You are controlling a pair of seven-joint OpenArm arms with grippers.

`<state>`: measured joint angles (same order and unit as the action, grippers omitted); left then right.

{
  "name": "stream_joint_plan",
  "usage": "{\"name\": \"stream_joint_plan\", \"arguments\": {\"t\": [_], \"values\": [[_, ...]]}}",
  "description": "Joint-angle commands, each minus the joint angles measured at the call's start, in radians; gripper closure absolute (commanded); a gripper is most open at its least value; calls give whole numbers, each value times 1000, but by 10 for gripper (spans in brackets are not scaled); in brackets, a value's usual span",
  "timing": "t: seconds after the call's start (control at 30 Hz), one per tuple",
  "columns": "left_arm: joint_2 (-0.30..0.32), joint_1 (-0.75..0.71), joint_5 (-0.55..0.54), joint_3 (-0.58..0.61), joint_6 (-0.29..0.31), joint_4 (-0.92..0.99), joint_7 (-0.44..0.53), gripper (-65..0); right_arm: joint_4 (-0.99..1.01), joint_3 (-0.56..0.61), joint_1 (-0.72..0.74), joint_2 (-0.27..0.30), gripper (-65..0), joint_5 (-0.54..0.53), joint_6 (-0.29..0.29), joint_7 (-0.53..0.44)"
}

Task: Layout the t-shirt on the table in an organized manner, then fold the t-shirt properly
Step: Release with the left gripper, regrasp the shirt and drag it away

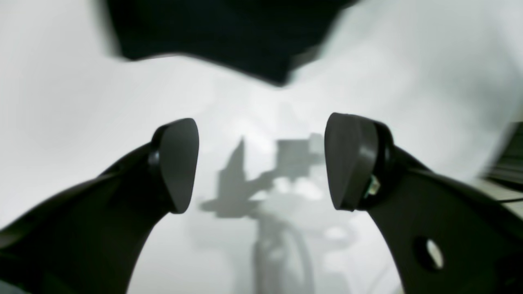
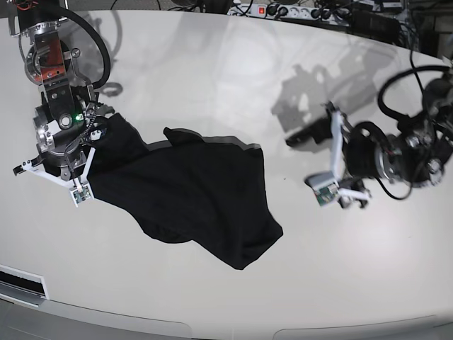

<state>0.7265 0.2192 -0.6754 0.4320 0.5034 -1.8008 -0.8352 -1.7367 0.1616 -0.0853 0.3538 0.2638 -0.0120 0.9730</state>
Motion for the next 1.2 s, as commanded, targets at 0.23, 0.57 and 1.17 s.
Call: {"name": "stream_joint_plan", "arguments": {"t": [0.23,0.57,1.17], "values": [[-203,-151,193,-10,-129,104,123,-480,-13,-6,15,10,0,11,17,-11],[-392,-102,460,-10,-167,370,278,-480,-13,-6,5,9,0,-58,46,-11],[-454,224,479,-7,-135,662,208,0,-13,-6,1,10,0,-58,58,-38]]}}
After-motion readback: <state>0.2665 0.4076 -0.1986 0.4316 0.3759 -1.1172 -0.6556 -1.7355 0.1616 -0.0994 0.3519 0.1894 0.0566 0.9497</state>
